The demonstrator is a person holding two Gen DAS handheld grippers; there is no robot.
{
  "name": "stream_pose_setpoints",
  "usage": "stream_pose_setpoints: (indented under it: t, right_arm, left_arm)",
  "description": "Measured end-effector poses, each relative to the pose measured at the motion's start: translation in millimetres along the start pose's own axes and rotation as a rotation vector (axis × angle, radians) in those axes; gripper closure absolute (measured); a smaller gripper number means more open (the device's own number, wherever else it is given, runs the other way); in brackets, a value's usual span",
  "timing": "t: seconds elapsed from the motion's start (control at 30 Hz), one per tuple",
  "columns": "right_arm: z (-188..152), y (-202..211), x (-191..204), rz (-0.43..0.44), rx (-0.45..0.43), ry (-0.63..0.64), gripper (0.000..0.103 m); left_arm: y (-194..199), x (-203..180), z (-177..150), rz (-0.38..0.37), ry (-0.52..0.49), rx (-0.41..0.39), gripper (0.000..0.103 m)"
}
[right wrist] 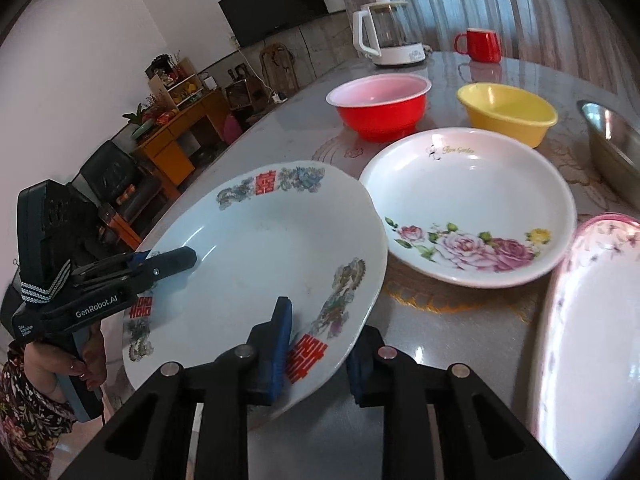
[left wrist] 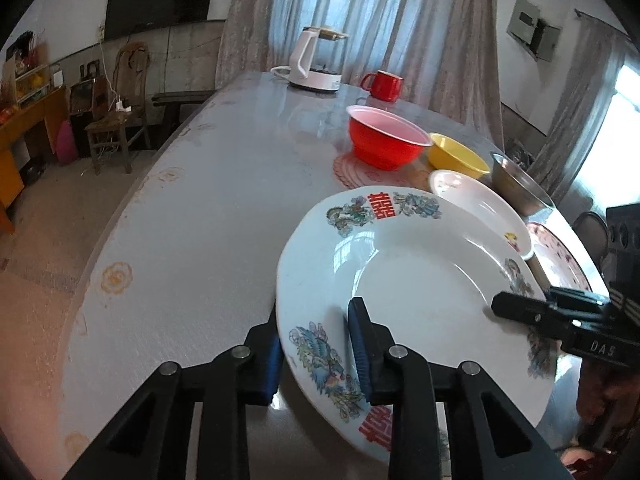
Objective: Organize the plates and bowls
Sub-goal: 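Lift the red-character plate with both grippers and carry it toward the pink-rimmed plate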
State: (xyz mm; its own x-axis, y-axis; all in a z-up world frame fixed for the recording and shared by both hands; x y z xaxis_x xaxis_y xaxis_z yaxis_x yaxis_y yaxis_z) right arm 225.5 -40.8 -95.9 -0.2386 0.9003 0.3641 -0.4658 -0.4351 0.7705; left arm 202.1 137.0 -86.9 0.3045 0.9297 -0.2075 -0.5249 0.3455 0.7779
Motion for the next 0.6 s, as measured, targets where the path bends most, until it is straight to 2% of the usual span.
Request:
stream_pose_setpoints:
  t: [0.27,0.43,0.6]
  right_arm:
    - [-12.9,35.4,-2.0,-0.048,-0.05,0.051,0.079]
    - [-26.9,53.9,-7.2,-0.052,-0.057,0.073,0.079]
    - [-38.7,79.6,-17.8,-0.066,-0.113,0.091,0.079]
  left_arm:
    - [9.0,-28.2,-22.0,-0.055,0.047,-0.051,0.072]
    - [15.0,-55.8,-27.3,-0.068,0.006,-0.076,0.072]
    - [23.7,-82.9,-29.4,-0.1,-0.035,-0.112,0.071]
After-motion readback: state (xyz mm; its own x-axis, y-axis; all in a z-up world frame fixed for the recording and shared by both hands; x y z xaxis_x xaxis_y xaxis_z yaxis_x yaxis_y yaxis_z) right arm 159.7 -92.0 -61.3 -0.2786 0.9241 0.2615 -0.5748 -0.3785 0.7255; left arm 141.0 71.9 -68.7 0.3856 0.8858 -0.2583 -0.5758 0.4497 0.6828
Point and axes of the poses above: each gripper's, at about its wrist camera, not at the fingertips, and y roughly against the way its jaws point, x to its left, z to its top, the point moved 5 cm from there along -y, roughly the way its jaws point, and after that the axes turned 6 degrees about x, right-handed, at the moved point
